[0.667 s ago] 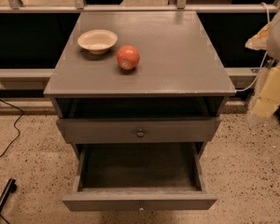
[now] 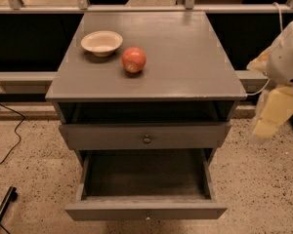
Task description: Close middle drawer
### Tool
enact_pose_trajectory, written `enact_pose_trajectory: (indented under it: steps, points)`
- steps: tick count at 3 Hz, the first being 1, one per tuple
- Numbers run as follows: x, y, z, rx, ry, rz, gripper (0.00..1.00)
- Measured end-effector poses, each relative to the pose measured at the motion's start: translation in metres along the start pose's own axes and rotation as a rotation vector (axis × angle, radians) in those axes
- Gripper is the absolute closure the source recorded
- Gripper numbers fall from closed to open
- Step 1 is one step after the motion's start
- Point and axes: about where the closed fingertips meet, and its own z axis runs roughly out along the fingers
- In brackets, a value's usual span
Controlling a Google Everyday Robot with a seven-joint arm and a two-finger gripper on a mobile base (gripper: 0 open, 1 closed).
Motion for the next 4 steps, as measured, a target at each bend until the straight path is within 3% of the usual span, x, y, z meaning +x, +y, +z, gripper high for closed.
enact_pose_trajectory:
  steps: [1,2,3,4]
  points:
    - [-0.012,0.043,0.033,-0.049,-0.104,0.02,0.0]
    - [-0.025,0.093,0.055,-0.028,-0.239,0.031,0.0]
    - [-0.011,0.111,0.073,-0.033,-0.29,0.105,0.0]
    - [-0.015,0.111,0.071,-0.034,-0.279,0.094,0.0]
